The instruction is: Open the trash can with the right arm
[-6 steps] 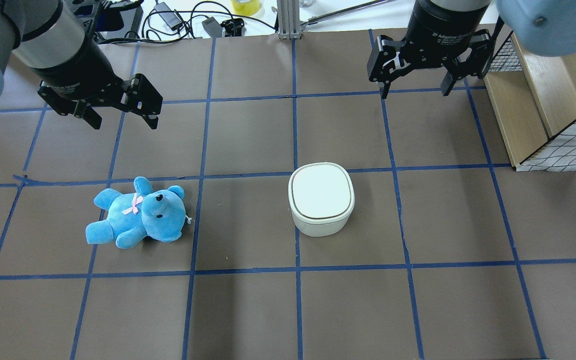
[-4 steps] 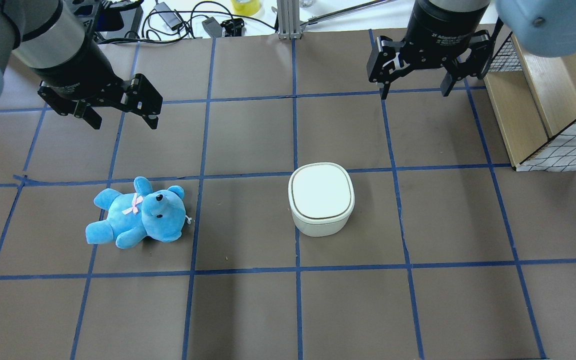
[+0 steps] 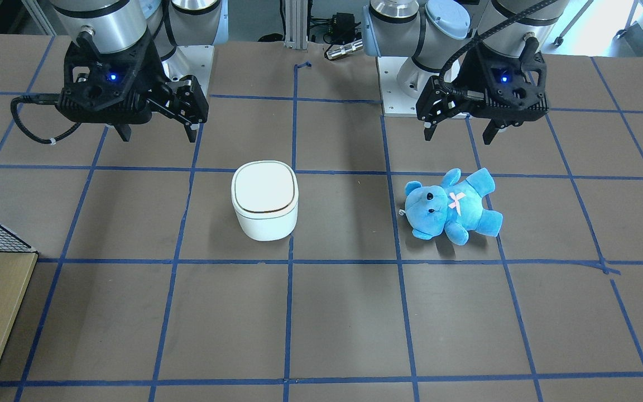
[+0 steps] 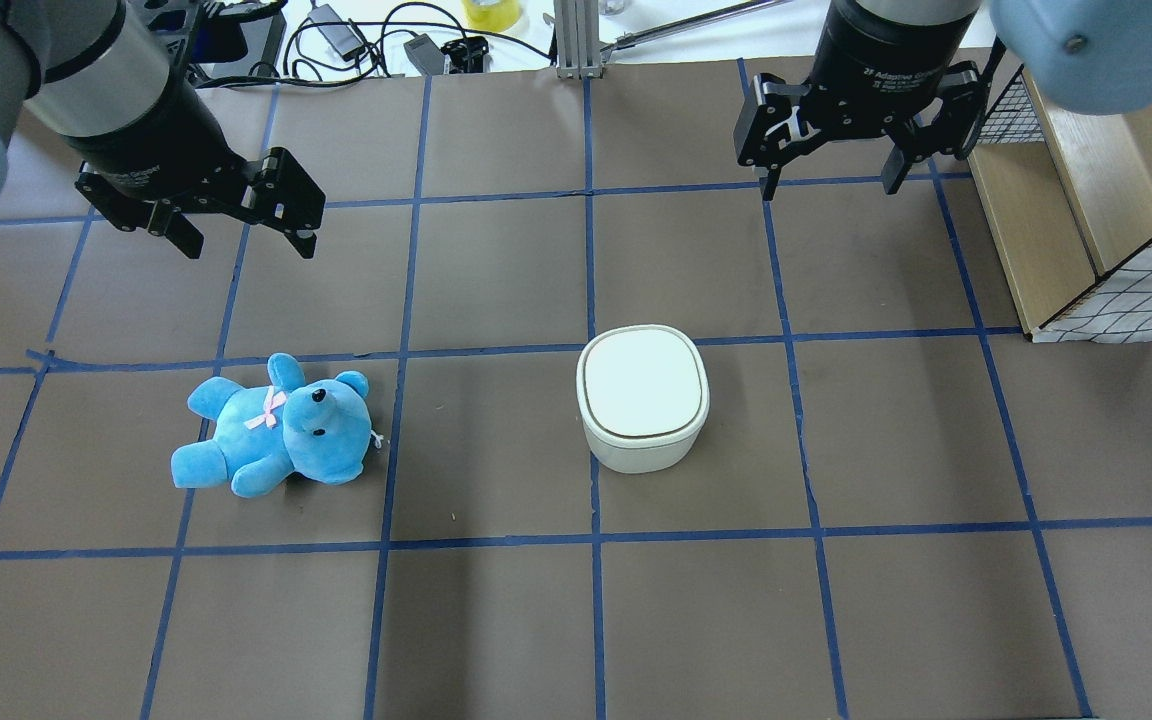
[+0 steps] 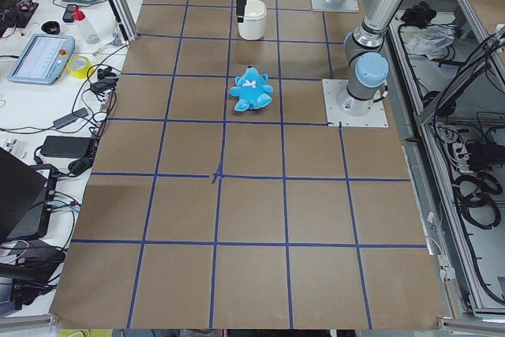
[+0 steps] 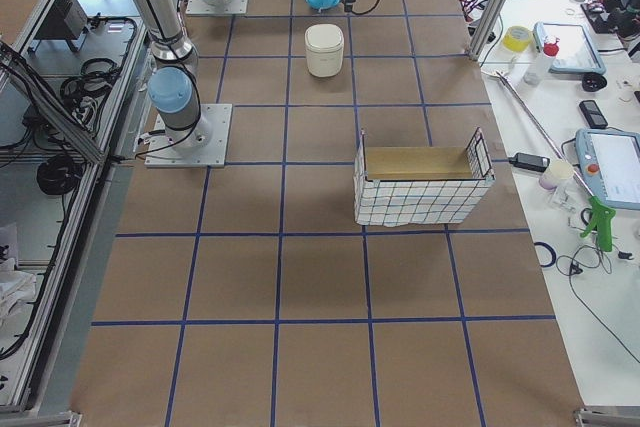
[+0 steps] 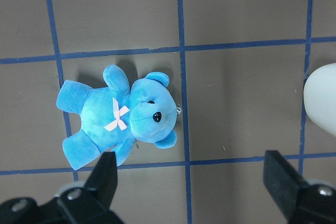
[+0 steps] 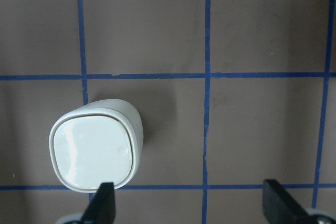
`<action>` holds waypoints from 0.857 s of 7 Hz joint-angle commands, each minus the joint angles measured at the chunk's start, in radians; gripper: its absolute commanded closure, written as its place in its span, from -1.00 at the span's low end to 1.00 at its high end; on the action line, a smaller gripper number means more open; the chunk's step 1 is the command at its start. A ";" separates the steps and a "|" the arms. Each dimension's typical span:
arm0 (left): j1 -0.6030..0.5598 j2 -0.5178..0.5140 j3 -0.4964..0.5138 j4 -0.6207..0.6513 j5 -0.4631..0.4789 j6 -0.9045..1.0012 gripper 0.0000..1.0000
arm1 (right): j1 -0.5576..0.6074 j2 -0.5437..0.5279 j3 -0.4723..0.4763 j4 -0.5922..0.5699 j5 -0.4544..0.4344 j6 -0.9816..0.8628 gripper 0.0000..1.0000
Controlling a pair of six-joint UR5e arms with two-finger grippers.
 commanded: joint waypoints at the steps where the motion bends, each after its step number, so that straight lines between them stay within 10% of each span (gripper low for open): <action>1: 0.000 0.000 0.000 0.000 0.000 0.000 -1.00 | 0.122 0.030 0.048 -0.013 0.004 0.069 -0.44; 2: 0.000 0.000 0.000 0.000 0.000 0.000 -1.00 | 0.139 0.041 0.151 -0.025 0.022 0.123 0.85; 6: 0.000 0.000 0.000 0.000 0.000 0.000 -1.00 | 0.158 0.056 0.403 -0.367 0.019 0.126 1.00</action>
